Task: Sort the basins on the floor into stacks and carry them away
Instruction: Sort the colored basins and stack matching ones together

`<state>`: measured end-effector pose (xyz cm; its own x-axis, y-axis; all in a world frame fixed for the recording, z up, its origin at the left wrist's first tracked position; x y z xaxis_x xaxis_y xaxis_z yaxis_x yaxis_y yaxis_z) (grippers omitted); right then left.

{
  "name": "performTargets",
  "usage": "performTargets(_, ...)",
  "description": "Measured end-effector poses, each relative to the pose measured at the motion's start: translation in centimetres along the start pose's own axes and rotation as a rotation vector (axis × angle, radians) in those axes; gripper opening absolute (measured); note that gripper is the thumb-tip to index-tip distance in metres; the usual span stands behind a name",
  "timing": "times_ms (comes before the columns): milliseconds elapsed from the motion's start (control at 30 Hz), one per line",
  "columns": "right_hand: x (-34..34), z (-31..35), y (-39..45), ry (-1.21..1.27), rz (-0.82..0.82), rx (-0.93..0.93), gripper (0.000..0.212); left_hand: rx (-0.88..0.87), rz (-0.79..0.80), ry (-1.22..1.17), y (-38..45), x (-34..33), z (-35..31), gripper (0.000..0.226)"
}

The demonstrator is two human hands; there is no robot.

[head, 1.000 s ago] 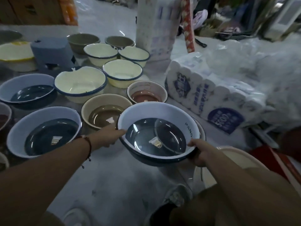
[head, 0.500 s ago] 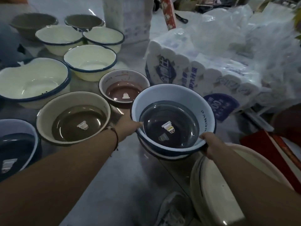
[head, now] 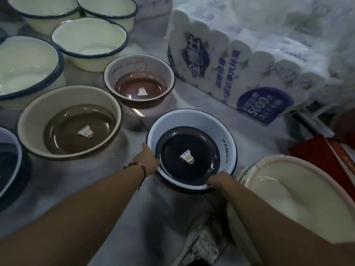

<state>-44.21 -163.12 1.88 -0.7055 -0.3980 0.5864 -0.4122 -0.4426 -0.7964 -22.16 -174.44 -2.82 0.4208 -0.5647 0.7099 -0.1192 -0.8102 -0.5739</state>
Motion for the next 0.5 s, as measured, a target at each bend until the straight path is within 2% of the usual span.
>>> performTargets(100,-1.0,1.1,-1.1,-0.144,0.103,0.066,0.043,0.030,0.039,0.064,-0.5,0.2,2.1,0.086)
performTargets(200,-1.6,1.3,-2.2,-0.261,0.136,0.120,0.043,-0.080,0.065,0.272,-1.0,1.7,3.9,0.077)
performTargets(267,-1.7,1.4,-2.1,-0.273,0.056,0.166,0.041,-0.172,0.060,0.488,-2.4,3.8,3.9,0.063)
performTargets(333,-1.1,2.3,-3.1,-0.219,-0.088,0.277,0.049,-0.230,0.001,0.645,-3.9,6.4,3.6,0.053)
performTargets(500,-0.2,7.5,-9.6,-0.454,-0.264,0.654,0.073,-0.295,-0.166,0.724,-8.7,12.7,4.4,0.057)
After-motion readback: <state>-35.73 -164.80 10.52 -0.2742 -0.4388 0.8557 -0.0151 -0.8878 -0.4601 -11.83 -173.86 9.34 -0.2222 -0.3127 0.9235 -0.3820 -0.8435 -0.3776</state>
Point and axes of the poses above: each hand's wrist, its own y-axis towards the middle knuckle, its own x-axis out of the back of the hand, z = x × y, the point moved 4 cm from there along y, towards the middle knuckle, and after that the axes turned 11 degrees about y, right-handed, at the moved point
